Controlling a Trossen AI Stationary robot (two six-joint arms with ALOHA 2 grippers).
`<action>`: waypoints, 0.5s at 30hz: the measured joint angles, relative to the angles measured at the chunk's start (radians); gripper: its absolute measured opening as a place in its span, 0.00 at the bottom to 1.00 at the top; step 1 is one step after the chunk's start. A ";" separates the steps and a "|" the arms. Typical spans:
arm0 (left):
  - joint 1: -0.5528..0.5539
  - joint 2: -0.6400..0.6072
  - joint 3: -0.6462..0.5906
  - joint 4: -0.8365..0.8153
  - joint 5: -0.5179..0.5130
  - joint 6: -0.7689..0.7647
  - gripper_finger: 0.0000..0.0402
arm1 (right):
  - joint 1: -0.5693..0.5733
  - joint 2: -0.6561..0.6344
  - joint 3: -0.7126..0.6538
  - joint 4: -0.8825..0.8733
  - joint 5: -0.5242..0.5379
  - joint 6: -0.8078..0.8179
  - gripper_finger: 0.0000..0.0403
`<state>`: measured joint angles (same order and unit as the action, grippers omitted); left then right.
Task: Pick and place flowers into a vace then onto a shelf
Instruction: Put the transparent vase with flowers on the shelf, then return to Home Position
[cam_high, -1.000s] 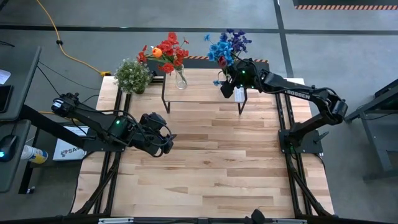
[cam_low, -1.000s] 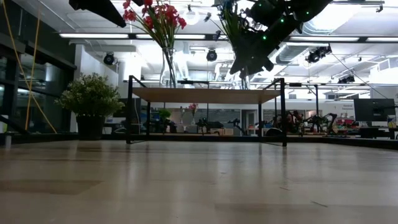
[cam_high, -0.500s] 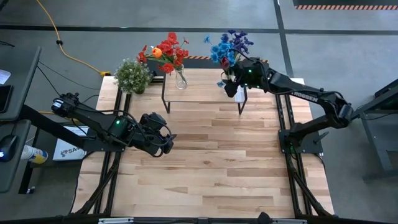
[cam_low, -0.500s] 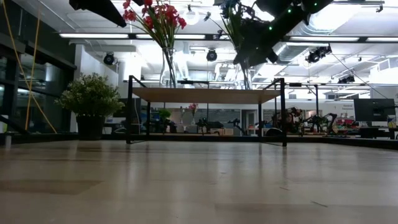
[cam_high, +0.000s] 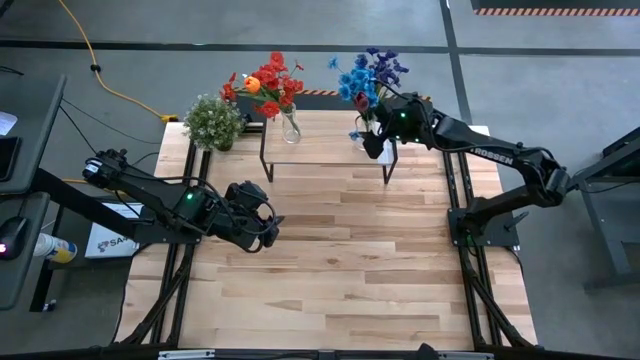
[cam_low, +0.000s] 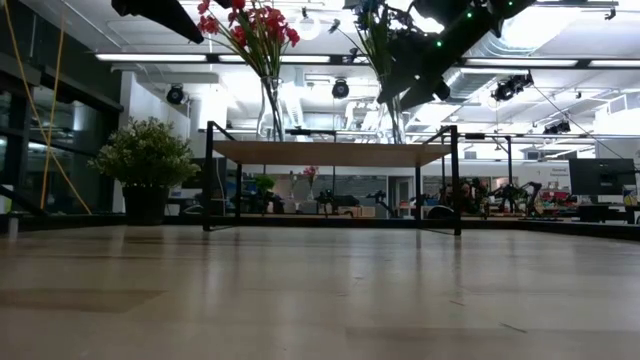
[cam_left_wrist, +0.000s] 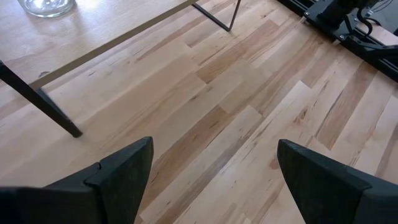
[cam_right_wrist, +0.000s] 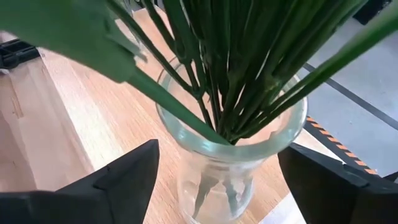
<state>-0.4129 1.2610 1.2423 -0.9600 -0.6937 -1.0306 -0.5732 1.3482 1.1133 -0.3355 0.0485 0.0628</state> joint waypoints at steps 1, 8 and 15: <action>0.000 0.000 0.000 0.000 0.000 0.000 0.94 | 0.000 -0.002 0.000 0.000 0.000 0.000 0.79; 0.000 0.000 0.000 0.000 0.001 0.000 0.94 | 0.000 -0.050 0.000 -0.035 -0.001 -0.003 0.81; 0.000 0.000 0.000 0.000 0.004 0.003 0.94 | 0.000 -0.129 0.000 -0.097 0.003 0.006 0.81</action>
<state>-0.4129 1.2613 1.2423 -0.9601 -0.6900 -1.0280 -0.5732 1.2189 1.1133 -0.4320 0.0517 0.0692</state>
